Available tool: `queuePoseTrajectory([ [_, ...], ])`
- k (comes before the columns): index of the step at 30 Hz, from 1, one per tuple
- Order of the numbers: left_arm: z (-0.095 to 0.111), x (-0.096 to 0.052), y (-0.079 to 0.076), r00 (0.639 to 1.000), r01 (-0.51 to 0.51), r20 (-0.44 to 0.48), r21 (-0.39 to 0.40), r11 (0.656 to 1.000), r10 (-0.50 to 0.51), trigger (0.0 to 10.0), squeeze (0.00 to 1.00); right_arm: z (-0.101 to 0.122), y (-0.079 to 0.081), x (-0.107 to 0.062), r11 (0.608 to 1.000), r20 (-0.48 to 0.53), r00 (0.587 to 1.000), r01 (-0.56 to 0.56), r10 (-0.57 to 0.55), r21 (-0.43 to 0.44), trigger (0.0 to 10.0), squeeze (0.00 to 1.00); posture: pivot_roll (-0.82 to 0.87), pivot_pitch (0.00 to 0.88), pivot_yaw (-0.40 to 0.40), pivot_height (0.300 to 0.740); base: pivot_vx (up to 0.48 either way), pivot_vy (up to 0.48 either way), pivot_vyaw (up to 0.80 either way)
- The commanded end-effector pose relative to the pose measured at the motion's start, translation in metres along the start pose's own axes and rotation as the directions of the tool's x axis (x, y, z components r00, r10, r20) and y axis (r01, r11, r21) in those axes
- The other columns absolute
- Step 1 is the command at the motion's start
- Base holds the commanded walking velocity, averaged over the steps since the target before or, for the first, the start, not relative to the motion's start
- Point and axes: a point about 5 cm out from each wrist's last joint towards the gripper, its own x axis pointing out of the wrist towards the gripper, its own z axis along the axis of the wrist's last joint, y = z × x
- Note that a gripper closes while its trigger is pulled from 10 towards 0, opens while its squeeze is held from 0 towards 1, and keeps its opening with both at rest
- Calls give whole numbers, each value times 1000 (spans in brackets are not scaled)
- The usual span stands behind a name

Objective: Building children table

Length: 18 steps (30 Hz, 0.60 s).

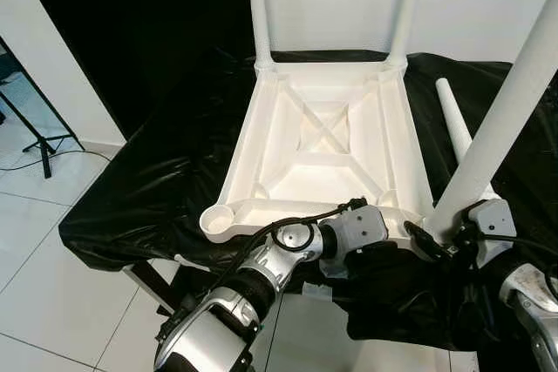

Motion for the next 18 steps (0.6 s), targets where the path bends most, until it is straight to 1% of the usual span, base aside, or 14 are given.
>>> queuePoseTrajectory([
  [1,-32,-6,-17,989,63,-130,-81,995,-73,10000,0,-7,1,-3,1000,-30,999,-14,15,17,0,0,27,0,49,740,0,0,0],
  [3,-33,-6,-18,989,63,-130,-81,995,-73,10000,0,-7,-1,-4,1000,-32,999,-15,15,15,0,0,26,0,50,740,0,0,0],
  [6,-32,-5,-18,989,64,-130,-81,995,-74,10000,0,-10,3,-4,997,-35,999,39,-36,60,0,0,25,0,49,740,0,0,0],
  [7,-32,-5,-18,989,64,-129,-81,995,-74,10000,0,-15,8,-4,978,-42,984,179,-176,102,0,0,30,0,48,740,0,0,0],
  [8,-32,-5,-18,989,64,-129,-81,995,-74,10000,0,-15,8,-4,978,-42,984,179,-176,102,0,0,30,0,48,740,0,0,0],
  [9,-33,-5,-18,989,63,-129,-82,995,-73,10000,0,-19,12,-5,931,-49,941,338,-334,137,0,0,42,0,44,740,0,0,0],
  [10,-33,-5,-18,989,60,-130,-83,995,-71,10000,0,-20,17,-8,859,-59,876,482,-479,173,0,0,42,0,44,740,0,0,0],
  [11,-33,-5,-18,989,60,-130,-83,995,-71,10000,0,-20,17,-8,859,-59,876,482,-479,173,0,0,42,0,44,740,0,0,0],
  [13,-35,-7,-18,989,57,-135,-86,995,-68,10000,0,-19,25,-12,734,-77,759,646,-647,209,0,0,48,0,45,740,0,0,0],
  [14,-36,-8,-18,988,56,-136,-87,995,-68,10000,0,-18,27,-12,703,-84,730,677,-678,218,0,0,48,0,45,740,0,0,0],
  [15,-36,-8,-18,988,56,-136,-87,995,-68,10000,0,-18,27,-12,703,-84,730,677,-678,218,0,0,48,0,45,740,0,0,0],
  [16,-36,-8,-18,988,56,-137,-87,995,-68,10000,0,-17,27,-11,674,-86,703,705,-706,220,0,0,47,0,46,740,0,0,0],
  [17,-36,-8,-18,988,56,-137,-87,995,-68,10000,0,-17,27,-11,674,-86,703,705,-706,220,0,0,47,0,46,740,0,0,0],
  [18,-36,-8,-19,988,57,-137,-87,995,-69,10000,0,-15,25,-11,654,-83,683,723,-726,221,0,0,46,0,47,740,0,0,0],
])
